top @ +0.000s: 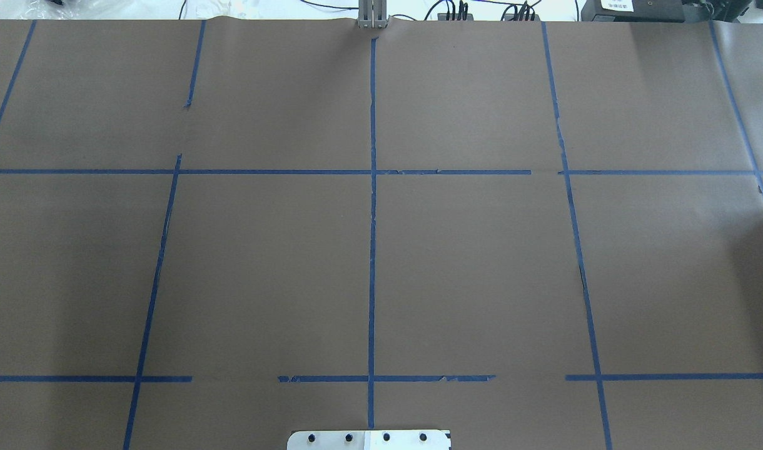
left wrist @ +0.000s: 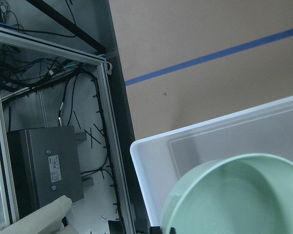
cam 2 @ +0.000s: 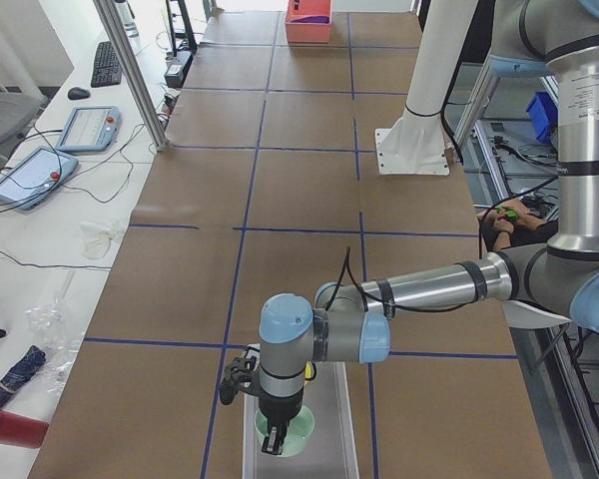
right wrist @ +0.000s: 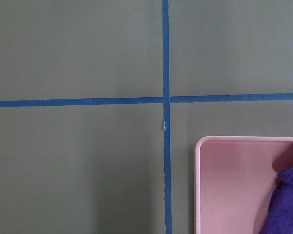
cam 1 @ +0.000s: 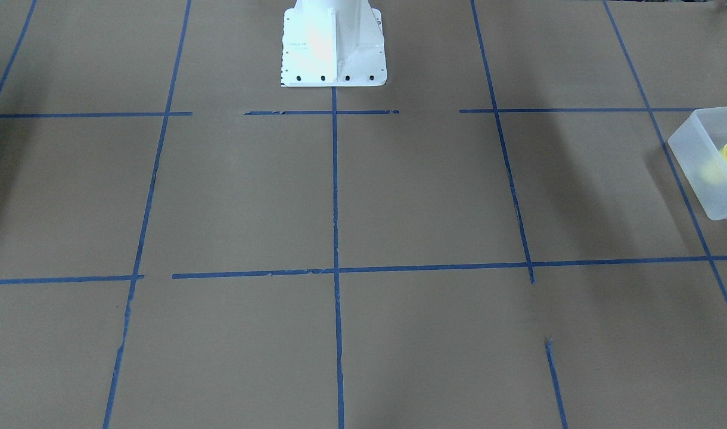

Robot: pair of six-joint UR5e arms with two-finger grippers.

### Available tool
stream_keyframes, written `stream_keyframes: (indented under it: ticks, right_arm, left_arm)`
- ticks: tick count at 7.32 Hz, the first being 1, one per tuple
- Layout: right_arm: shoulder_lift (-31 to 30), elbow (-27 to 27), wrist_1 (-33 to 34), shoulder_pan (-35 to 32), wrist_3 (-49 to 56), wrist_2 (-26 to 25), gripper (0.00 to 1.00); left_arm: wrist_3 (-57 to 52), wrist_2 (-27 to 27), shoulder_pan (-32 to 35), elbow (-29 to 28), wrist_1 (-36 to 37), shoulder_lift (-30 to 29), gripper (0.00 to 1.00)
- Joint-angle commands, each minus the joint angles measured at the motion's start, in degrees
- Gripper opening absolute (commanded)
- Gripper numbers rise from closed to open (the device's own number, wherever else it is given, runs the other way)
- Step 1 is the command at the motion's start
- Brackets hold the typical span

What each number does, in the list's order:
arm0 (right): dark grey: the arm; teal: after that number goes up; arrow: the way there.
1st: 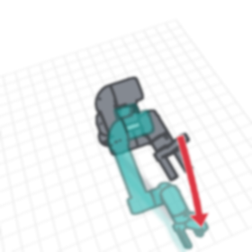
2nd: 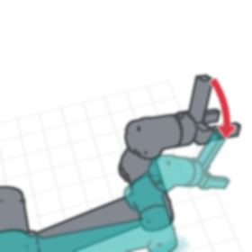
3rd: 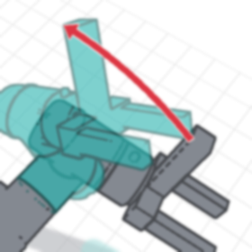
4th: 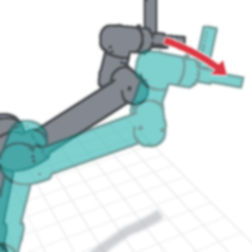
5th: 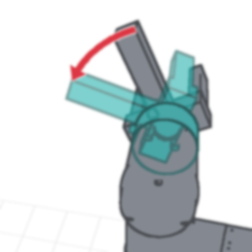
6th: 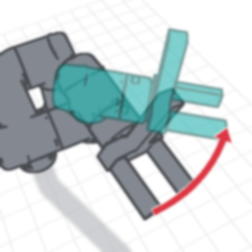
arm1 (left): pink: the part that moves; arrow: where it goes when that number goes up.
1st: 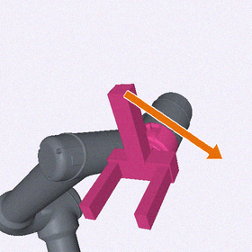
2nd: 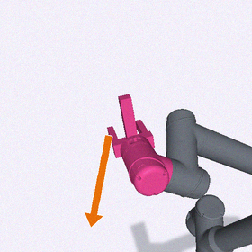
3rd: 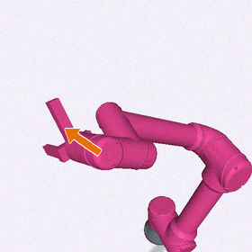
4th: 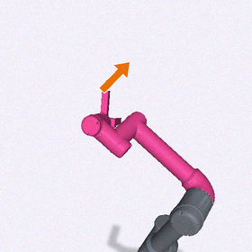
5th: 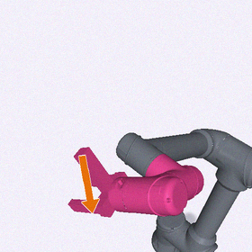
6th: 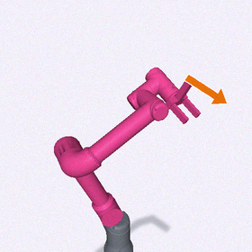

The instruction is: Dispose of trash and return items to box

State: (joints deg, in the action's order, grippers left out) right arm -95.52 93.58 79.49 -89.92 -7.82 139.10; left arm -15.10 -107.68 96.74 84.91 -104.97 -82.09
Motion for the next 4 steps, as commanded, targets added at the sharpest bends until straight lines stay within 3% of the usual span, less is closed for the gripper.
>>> stream_keyframes:
  ticks: [1,3,4]
  right_arm:
    - [-0.1,0.1,0.0,0.0,0.0,-0.1,1.0]
    - [-0.1,0.0,0.1,0.0,0.0,-0.1,1.0]
    - [0.0,0.0,0.2,0.0,0.0,-0.1,1.0]
  left_arm:
    - [2.1,-0.3,-0.2,-2.7,-2.7,0.1,0.0]
    - [2.2,-2.8,-0.3,-2.7,-2.6,0.0,1.0]
    - [2.3,-4.1,-0.3,-2.5,-2.5,-0.2,1.0]
